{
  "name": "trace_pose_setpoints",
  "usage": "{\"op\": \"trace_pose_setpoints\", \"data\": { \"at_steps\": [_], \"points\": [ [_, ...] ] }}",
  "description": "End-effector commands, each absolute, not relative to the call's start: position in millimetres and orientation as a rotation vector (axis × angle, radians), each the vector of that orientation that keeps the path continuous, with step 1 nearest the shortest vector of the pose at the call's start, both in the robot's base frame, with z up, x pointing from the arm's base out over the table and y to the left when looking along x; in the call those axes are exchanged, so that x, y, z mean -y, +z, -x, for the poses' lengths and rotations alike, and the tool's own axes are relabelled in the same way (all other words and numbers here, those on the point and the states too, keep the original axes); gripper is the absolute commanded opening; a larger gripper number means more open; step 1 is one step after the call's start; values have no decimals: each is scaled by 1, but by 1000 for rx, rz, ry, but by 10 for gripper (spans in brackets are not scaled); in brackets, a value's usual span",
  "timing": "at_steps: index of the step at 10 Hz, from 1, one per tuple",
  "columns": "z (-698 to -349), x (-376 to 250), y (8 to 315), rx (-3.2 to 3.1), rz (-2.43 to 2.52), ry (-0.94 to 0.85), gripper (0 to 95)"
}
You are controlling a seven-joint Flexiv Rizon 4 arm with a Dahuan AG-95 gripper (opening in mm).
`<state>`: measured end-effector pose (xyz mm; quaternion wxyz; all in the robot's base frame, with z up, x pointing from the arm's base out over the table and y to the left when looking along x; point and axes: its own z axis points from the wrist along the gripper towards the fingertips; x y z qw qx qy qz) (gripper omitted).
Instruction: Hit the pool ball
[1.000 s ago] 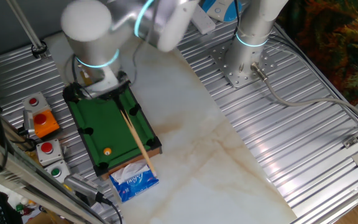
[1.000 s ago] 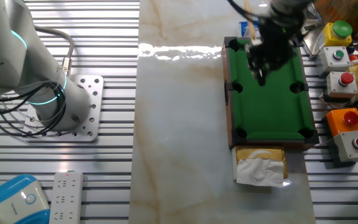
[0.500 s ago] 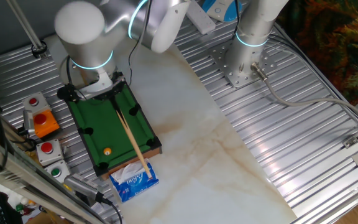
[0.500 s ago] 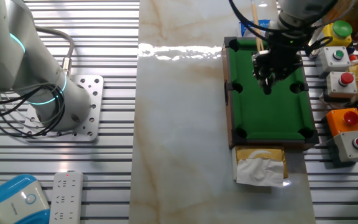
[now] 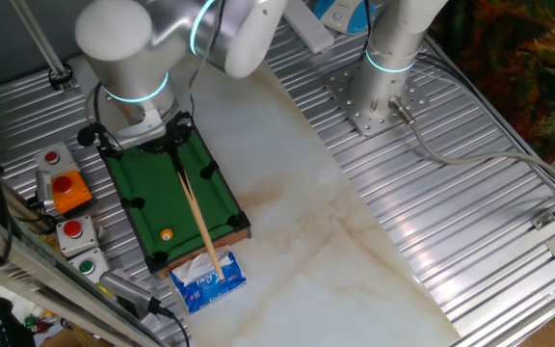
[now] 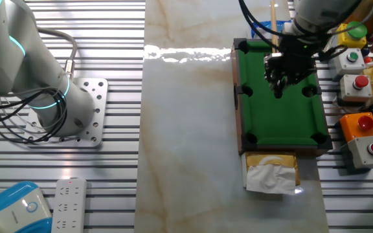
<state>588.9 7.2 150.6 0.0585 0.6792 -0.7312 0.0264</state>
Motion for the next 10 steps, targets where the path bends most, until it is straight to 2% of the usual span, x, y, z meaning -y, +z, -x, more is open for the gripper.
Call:
{"op": "trace_pose_setpoints", "data": {
  "at_steps": [1,10],
  "points": [
    [-588,-8,150,2205,-2063,95,0],
    [-588,-8,150,2243,-2049,84,0]
  ]
}}
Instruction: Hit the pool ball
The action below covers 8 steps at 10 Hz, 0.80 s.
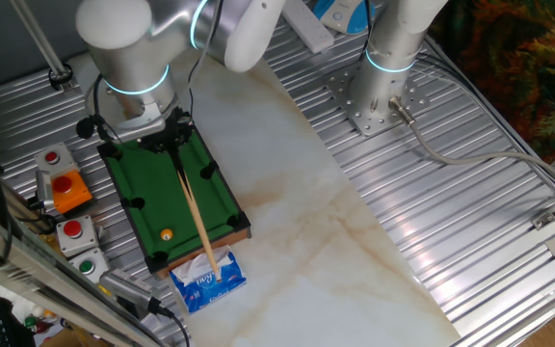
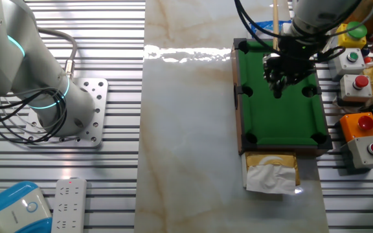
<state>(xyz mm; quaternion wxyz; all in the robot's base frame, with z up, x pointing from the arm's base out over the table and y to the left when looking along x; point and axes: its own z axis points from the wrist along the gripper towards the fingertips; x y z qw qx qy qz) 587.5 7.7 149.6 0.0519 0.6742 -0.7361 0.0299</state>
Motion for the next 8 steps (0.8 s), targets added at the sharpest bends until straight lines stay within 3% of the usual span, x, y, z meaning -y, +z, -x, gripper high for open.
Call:
{"op": "trace_pose_setpoints", "data": {
  "at_steps": [1,8],
  "points": [
    [-588,-8,150,2262,-2049,63,0],
    [-588,-8,150,2253,-2133,6,0]
  ]
}}
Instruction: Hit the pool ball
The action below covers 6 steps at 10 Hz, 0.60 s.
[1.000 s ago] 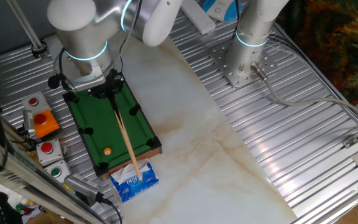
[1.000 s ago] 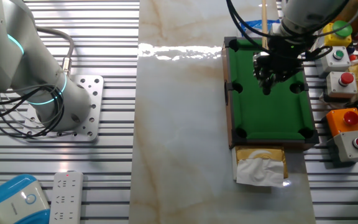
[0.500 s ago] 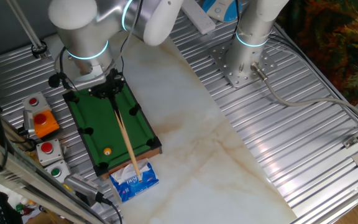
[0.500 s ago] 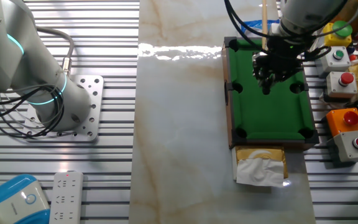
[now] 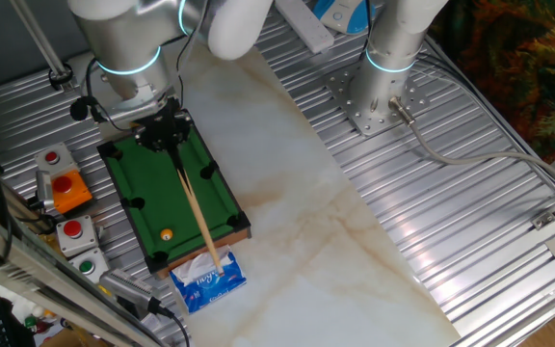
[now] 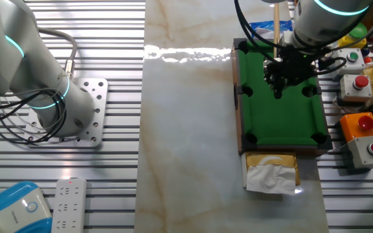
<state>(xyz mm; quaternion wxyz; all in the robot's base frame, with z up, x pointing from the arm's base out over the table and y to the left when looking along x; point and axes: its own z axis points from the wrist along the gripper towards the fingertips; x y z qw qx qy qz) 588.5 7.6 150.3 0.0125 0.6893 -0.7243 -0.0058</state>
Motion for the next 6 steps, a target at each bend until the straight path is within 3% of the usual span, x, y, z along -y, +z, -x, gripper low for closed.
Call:
{"op": "trace_pose_setpoints", "data": {
  "at_steps": [1,6],
  "points": [
    [-588,-8,150,2253,-2132,4,0],
    [-588,-8,150,2312,-2069,14,0]
  ]
}}
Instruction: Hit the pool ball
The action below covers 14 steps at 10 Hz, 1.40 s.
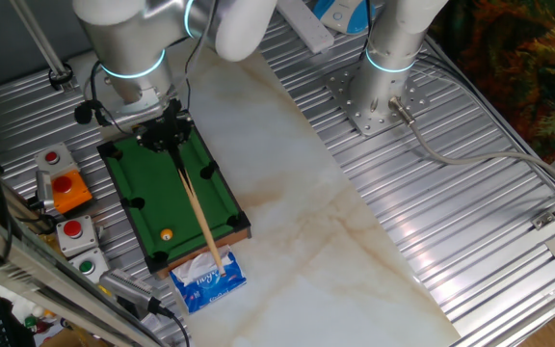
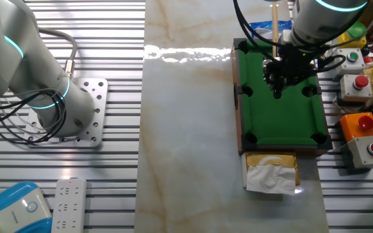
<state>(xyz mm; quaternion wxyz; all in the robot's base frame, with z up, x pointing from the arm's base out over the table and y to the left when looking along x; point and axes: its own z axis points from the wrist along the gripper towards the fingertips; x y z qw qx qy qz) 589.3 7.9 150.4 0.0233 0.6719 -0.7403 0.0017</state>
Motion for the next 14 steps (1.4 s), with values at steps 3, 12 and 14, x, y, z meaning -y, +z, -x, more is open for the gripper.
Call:
{"op": "trace_pose_setpoints", "data": {
  "at_steps": [3,12,14],
  "points": [
    [-588,-8,150,2330,-2079,-17,0],
    [-588,-8,150,2334,-2075,-14,0],
    [-588,-8,150,2338,-2069,-12,0]
  ]
}}
